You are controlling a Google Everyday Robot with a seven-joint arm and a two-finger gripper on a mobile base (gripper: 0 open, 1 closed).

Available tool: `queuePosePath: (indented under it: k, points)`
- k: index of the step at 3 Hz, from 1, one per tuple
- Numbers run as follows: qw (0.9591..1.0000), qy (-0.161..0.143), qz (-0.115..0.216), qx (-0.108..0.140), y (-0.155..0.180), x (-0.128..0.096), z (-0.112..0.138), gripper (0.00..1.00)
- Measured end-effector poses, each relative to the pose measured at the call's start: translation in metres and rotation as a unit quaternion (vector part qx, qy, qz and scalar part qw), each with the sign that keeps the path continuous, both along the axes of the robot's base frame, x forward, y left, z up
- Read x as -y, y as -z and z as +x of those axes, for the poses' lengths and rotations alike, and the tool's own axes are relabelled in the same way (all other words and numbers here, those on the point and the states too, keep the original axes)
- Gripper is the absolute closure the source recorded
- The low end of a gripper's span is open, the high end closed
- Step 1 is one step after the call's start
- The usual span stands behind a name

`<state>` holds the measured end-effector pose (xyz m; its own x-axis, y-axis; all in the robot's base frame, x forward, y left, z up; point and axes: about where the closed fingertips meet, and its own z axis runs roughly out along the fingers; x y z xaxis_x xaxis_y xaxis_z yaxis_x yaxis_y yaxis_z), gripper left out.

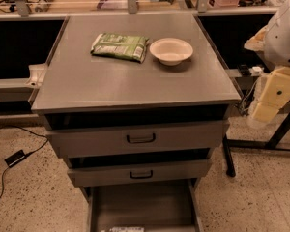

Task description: Pick blue plastic bottle from bottom drawer and place on counter

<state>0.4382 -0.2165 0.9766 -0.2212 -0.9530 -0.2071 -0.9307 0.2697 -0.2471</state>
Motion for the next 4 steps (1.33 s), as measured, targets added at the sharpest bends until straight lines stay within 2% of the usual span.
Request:
queuePosePath:
  k: [1,2,3,4]
  points:
    - [1.0000,0.000,0.000,0.000,0.000,0.000,0.000,0.00]
    - [1.0000,0.003,0.000,0.004,0.022,-0.003,0.000,0.00]
    - [0.9991,-0.006,-0.022,0.036,0.056,-0.015,-0.015,0.00]
    - [0.9989,-0.014,-0.023,0.037,0.089,-0.025,-0.014,0.00]
